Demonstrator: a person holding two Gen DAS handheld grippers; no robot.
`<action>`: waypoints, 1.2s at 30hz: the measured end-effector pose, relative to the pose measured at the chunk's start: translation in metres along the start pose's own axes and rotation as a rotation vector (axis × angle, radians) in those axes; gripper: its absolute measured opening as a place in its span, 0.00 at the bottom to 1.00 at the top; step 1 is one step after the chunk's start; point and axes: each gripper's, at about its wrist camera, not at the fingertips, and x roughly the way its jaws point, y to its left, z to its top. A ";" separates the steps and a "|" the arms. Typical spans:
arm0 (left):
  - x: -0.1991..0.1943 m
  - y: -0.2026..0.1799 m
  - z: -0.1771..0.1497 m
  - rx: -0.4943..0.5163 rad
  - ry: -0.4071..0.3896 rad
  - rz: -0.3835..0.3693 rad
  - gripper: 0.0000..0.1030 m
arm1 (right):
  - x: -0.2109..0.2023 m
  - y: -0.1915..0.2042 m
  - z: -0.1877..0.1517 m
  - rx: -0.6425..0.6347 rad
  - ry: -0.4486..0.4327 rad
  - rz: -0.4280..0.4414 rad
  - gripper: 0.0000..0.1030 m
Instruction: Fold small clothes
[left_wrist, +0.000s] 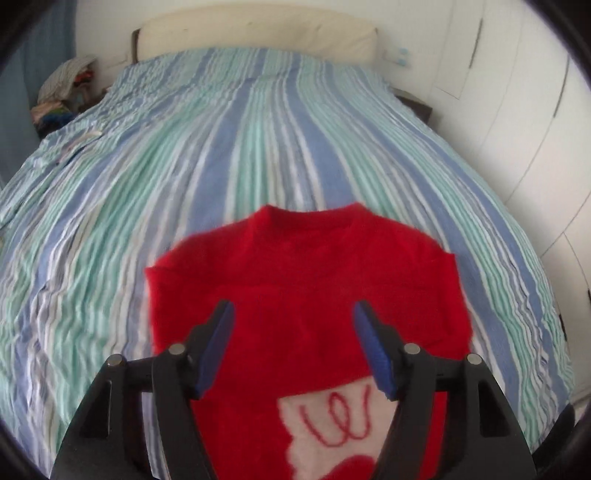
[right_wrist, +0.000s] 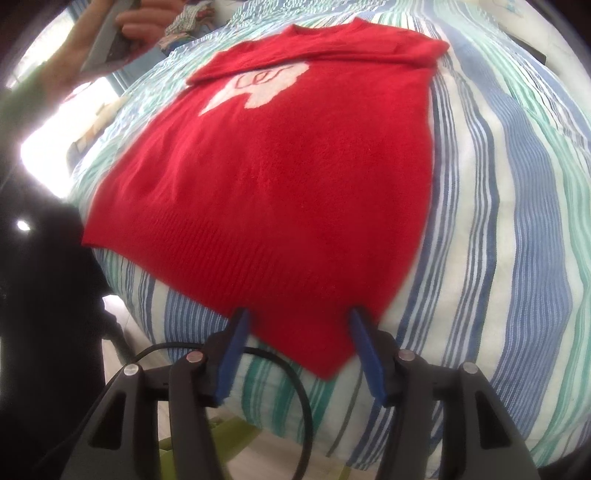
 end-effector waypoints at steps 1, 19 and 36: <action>-0.001 0.024 -0.003 -0.035 0.006 0.037 0.67 | 0.000 -0.001 0.000 0.003 0.000 0.005 0.55; 0.085 0.081 -0.062 -0.198 0.238 0.187 0.08 | 0.003 0.010 -0.001 -0.076 0.009 -0.053 0.64; -0.075 -0.022 -0.170 -0.105 0.093 0.033 0.84 | -0.075 -0.038 0.018 0.051 -0.280 -0.205 0.70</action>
